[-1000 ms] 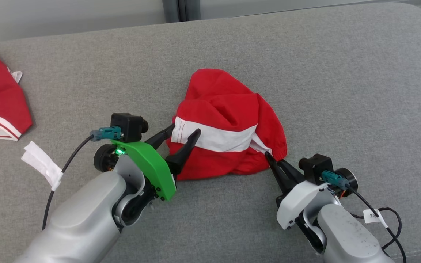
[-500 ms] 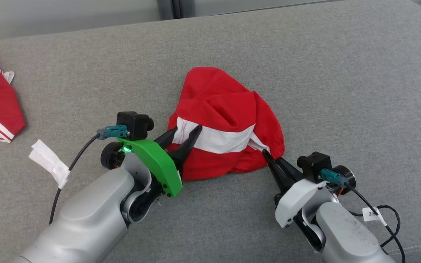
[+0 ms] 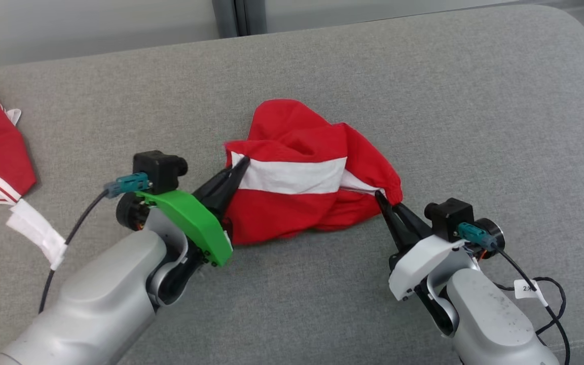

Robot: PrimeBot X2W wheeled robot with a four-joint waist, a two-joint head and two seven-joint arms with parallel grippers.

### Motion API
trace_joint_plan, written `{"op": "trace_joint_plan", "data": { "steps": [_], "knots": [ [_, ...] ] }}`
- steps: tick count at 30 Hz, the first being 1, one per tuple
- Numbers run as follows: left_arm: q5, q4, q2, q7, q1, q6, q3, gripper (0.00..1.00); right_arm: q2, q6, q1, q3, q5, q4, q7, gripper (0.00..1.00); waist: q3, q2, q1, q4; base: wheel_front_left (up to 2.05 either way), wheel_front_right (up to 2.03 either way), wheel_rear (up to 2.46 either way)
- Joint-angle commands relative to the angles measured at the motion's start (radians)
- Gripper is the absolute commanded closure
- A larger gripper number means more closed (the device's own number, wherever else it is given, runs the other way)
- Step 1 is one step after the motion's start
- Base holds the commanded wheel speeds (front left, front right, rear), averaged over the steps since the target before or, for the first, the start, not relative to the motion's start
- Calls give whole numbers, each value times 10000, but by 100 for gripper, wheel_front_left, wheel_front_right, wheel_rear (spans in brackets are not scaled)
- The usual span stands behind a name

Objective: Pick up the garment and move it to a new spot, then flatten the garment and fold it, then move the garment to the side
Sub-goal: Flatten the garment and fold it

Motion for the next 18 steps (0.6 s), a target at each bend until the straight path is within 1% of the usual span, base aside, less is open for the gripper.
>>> {"op": "trace_joint_plan", "data": {
  "steps": [1, 5, 8, 13, 18],
  "knots": [
    [-114, -108, 240, -132, 88, -34, 126, 100, -39, -10, -125, -121, -153, -106, -17, 100, -193, 0, 0, -22, 0, 0, 0],
    [-80, -526, 762, -327, 352, -34, 615, 100, -74, -10, -231, -489, -692, -448, -16, 100, -581, 0, 0, -59, 0, 0, 0],
    [44, -1039, 1189, -399, 603, -23, 1221, 100, -321, -10, -271, -538, -841, -858, -18, 100, -921, 0, 0, -106, 0, 0, 0],
    [396, -2196, 1773, -396, 1200, 263, 2518, 100, -983, -10, -291, -119, -372, -1788, 366, 100, -1470, 0, 0, -226, 0, 0, 0],
    [775, -3556, 2345, -400, 1875, 619, 3523, 100, -1916, -10, -42, 415, 557, -3537, 1373, 100, -2070, 0, 0, -443, 0, 0, 0]
  ]
}}
